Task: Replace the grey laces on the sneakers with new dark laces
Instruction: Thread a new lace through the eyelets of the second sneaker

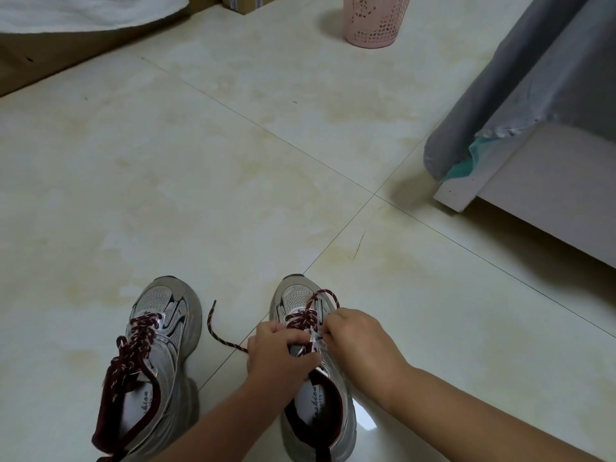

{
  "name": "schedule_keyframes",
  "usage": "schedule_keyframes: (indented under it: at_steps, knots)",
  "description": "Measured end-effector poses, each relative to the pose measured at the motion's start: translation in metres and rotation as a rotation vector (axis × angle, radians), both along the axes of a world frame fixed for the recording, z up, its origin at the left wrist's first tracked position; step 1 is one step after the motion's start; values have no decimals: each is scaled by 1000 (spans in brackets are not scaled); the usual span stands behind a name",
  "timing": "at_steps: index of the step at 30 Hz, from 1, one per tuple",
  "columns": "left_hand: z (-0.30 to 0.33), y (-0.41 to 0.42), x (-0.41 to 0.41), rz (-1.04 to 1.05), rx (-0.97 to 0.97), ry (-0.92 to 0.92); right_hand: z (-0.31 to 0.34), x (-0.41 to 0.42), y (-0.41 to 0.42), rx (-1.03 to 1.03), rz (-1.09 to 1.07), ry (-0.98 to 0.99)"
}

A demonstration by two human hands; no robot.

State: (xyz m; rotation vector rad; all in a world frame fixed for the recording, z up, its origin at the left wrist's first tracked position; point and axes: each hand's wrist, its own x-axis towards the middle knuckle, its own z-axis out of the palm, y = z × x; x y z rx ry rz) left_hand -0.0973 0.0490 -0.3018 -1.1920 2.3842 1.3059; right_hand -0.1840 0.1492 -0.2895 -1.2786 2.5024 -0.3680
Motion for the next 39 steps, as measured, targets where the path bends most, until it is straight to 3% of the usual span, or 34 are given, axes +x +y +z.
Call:
schedule_keyframes:
  at_steps: [3,8,10,12,16,20,25,30,36,39]
  knots:
    - [-1,-1,2,-8,2,27,6,2,-3,83,61,112]
    - [-5,-4,-1,22,-2,49,2,3,-7,52,138,87]
    - [-8,-6,0,-25,-82,69,0,-1,-8,16,71,-26]
    - [-9,-6,1,-89,-194,110,4,-4,-10,9,-126,-234]
    - [-7,-3,-1,-163,-363,108,-4,-3,-5,-80,-273,-318]
    - [-8,-2,-4,-108,-310,132,-10,-7,-5,-73,-174,-322]
    - [-9,-1,-7,-52,-270,196,12,13,5,-13,-226,-91]
    - [0,-9,-13,-131,-126,118,10,40,14,345,-281,-277]
    - [32,-26,-8,-378,-228,-71,3,51,7,350,-439,-384]
    - [65,-36,-2,-390,-71,14,5,51,5,353,-462,-416]
